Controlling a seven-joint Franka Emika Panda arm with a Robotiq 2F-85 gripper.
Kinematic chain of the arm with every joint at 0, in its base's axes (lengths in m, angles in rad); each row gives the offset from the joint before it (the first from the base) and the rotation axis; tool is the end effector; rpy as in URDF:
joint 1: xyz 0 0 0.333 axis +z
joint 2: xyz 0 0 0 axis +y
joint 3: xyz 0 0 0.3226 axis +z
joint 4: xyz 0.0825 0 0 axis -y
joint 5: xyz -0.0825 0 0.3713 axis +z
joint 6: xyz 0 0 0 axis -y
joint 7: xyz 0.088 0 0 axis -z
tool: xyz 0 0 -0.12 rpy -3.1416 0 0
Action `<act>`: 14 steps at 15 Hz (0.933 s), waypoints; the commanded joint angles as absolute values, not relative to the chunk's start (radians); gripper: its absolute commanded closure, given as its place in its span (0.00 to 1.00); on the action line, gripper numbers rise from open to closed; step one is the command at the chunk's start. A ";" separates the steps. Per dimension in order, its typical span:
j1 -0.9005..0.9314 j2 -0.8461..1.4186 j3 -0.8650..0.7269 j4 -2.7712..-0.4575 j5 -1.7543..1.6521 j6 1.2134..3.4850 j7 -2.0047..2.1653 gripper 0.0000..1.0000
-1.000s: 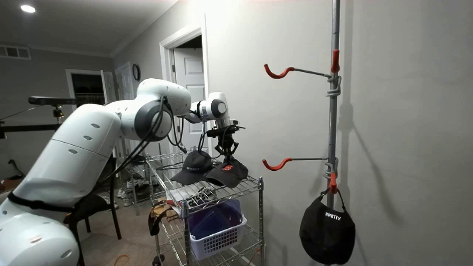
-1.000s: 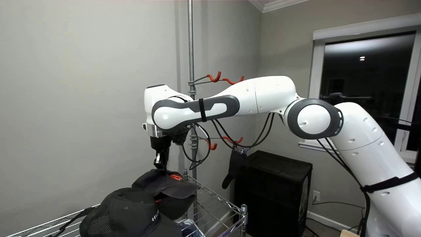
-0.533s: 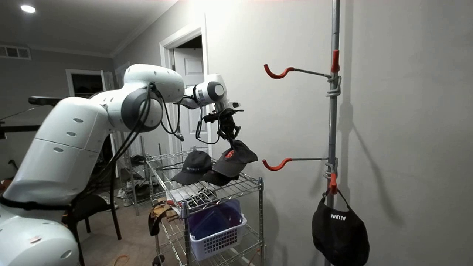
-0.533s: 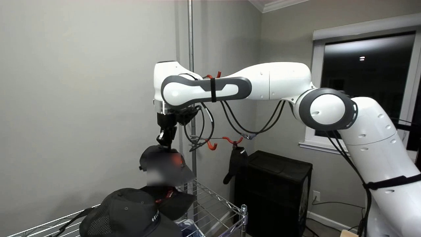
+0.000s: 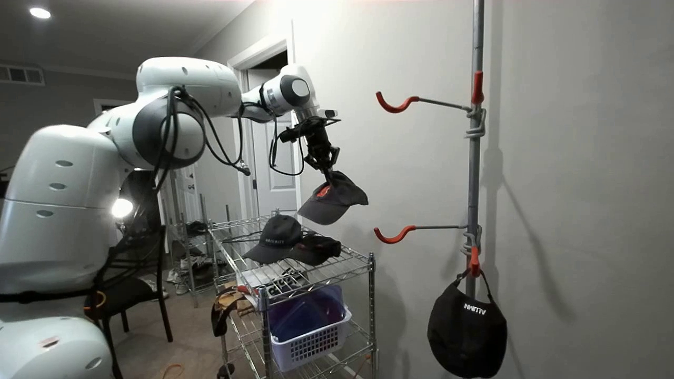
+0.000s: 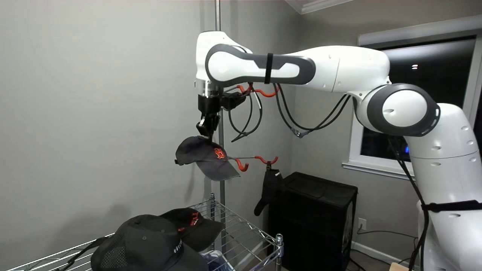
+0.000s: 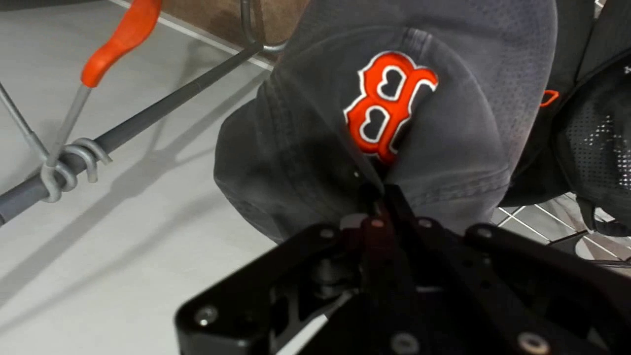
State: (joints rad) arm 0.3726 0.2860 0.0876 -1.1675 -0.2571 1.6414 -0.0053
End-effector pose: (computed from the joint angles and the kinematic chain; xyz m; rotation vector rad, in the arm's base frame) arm 0.5882 0.2482 0.6467 2.8615 0.6601 0.3477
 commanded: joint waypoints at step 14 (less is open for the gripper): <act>0.185 -0.307 0.103 -1.566 -0.418 1.594 0.150 0.98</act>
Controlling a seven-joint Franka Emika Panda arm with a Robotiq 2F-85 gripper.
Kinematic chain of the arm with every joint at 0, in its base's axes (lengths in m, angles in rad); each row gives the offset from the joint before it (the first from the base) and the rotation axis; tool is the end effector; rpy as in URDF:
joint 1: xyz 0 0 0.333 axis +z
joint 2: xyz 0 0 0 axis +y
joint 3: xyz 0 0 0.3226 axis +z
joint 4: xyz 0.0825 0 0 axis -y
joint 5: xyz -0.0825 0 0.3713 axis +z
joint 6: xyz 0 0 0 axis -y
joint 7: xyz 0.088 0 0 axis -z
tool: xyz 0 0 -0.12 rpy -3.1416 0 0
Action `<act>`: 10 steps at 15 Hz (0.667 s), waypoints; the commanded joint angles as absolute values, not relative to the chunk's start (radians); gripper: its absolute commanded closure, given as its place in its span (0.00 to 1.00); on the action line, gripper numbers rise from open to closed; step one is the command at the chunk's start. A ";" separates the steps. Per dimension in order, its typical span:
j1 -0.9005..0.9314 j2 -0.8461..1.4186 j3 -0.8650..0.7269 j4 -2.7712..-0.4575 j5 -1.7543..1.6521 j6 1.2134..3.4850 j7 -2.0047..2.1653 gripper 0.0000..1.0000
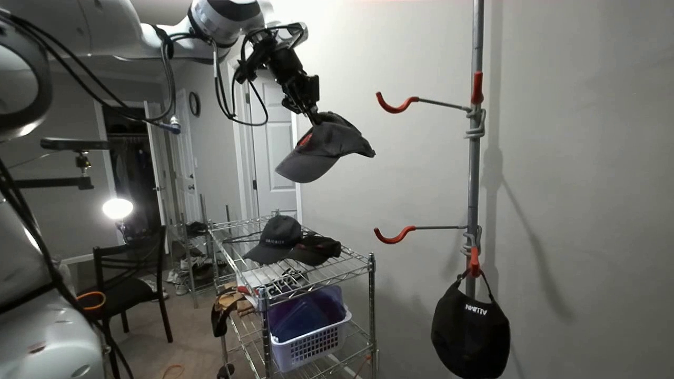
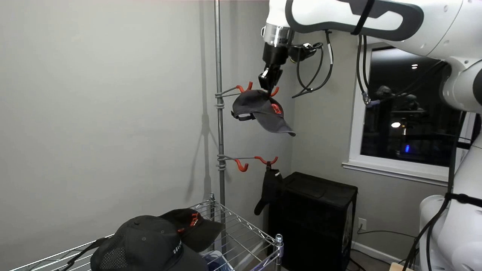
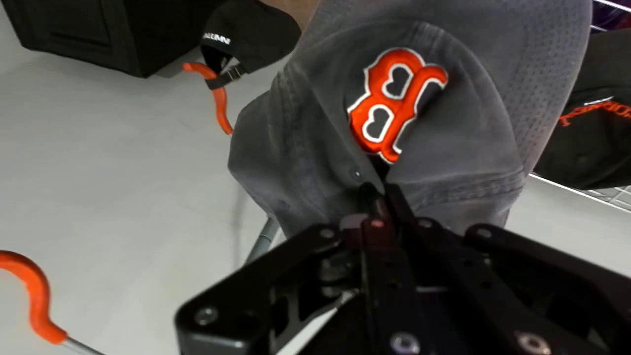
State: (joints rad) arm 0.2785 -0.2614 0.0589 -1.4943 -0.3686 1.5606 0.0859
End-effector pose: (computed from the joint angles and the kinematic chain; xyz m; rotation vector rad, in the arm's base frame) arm 0.4263 0.1098 0.7897 2.7715 0.2593 0.5634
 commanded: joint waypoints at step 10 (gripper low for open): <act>0.076 -0.279 0.118 -1.576 -0.439 1.564 0.178 0.96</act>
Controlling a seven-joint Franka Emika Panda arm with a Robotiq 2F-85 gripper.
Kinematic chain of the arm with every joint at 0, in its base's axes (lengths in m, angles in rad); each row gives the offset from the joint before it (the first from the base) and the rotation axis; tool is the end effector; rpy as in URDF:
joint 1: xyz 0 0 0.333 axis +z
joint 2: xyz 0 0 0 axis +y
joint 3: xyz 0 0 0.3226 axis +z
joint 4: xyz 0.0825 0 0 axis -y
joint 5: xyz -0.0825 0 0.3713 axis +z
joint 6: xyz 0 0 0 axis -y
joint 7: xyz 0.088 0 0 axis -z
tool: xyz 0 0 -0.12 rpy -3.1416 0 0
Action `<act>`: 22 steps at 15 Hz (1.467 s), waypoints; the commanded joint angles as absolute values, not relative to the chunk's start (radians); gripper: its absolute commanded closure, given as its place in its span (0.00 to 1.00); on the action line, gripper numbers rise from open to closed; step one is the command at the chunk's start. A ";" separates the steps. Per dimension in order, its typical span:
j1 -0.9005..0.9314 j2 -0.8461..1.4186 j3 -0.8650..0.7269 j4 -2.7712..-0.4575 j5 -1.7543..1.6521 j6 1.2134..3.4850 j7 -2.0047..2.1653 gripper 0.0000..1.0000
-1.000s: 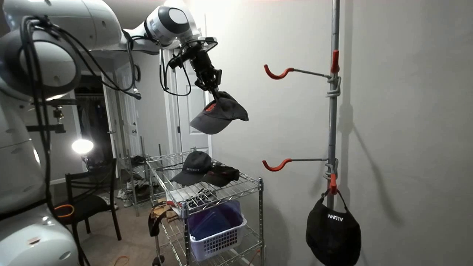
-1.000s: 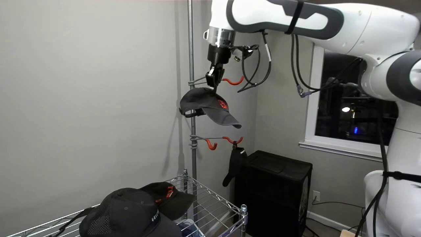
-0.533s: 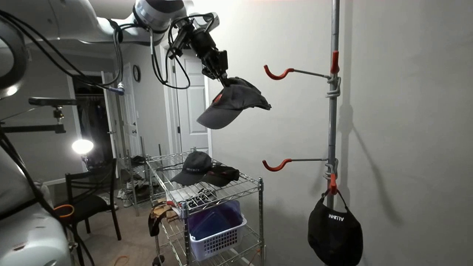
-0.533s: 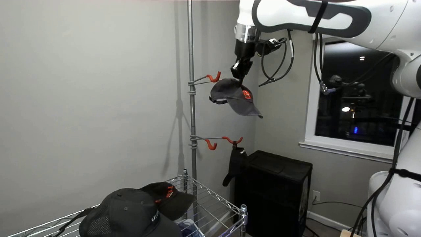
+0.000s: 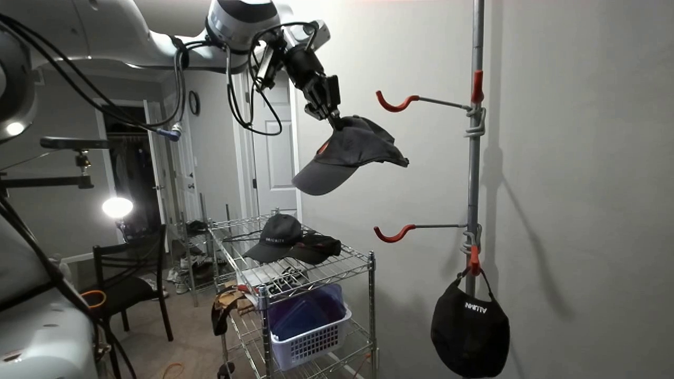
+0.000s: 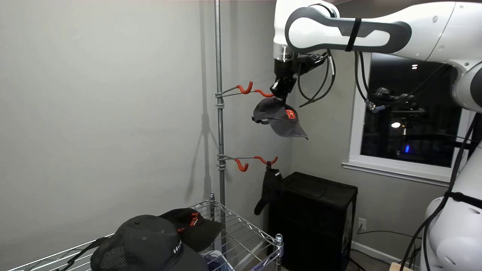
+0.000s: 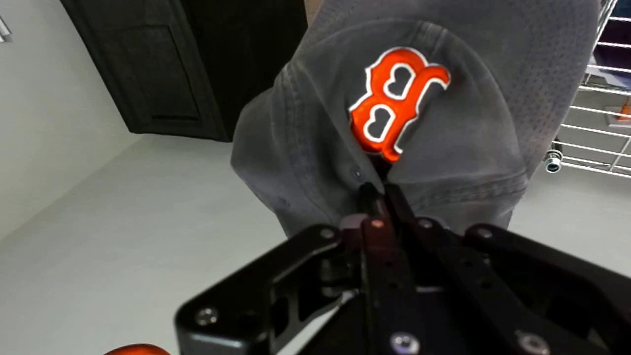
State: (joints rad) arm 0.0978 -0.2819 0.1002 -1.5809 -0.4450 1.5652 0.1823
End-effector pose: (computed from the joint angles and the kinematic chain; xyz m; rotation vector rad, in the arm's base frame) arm 0.4384 0.0455 0.7643 2.6888 -0.0639 0.4751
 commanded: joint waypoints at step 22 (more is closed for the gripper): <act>-0.058 -0.081 -0.024 -1.185 -0.567 1.991 0.134 0.98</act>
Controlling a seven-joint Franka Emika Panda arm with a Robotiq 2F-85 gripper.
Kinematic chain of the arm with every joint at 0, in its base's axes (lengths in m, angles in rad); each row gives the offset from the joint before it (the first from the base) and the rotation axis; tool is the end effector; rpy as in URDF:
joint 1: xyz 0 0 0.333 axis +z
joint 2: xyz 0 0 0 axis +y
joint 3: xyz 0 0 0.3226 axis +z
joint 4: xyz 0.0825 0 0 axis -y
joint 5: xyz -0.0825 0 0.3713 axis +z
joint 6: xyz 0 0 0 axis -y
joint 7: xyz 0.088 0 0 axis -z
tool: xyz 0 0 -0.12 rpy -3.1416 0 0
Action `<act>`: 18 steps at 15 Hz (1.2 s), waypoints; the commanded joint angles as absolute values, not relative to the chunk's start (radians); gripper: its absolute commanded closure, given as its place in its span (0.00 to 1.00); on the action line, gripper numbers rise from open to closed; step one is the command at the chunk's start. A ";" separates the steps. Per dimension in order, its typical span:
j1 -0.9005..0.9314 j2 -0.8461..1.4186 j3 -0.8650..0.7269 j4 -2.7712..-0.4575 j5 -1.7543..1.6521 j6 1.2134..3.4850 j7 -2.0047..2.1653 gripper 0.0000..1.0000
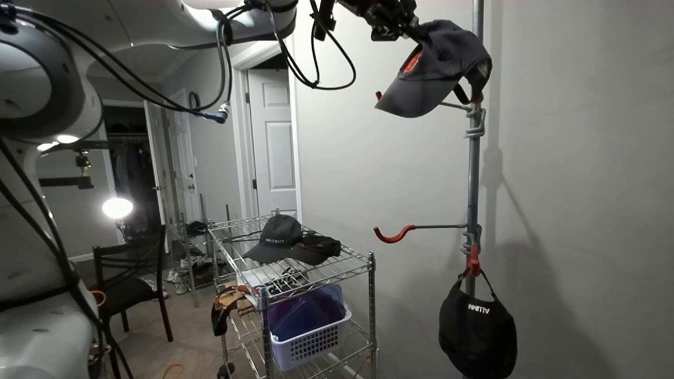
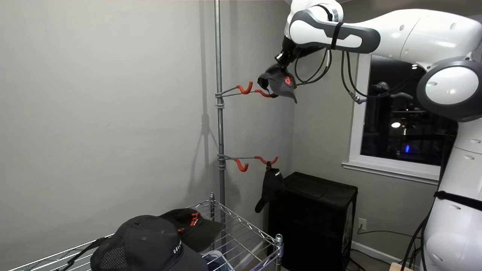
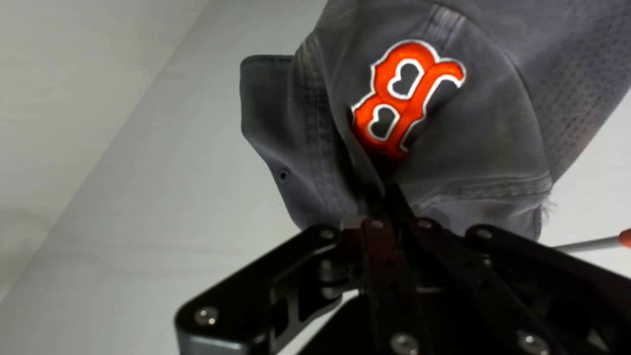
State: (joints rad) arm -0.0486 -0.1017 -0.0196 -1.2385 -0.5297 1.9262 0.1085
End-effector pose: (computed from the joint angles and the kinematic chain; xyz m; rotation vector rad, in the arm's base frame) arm 0.4899 -0.0760 0.8813 2.4105 -0.2425 1.0229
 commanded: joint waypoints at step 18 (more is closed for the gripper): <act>-0.053 0.054 -0.063 -1.191 -0.619 1.987 0.083 0.98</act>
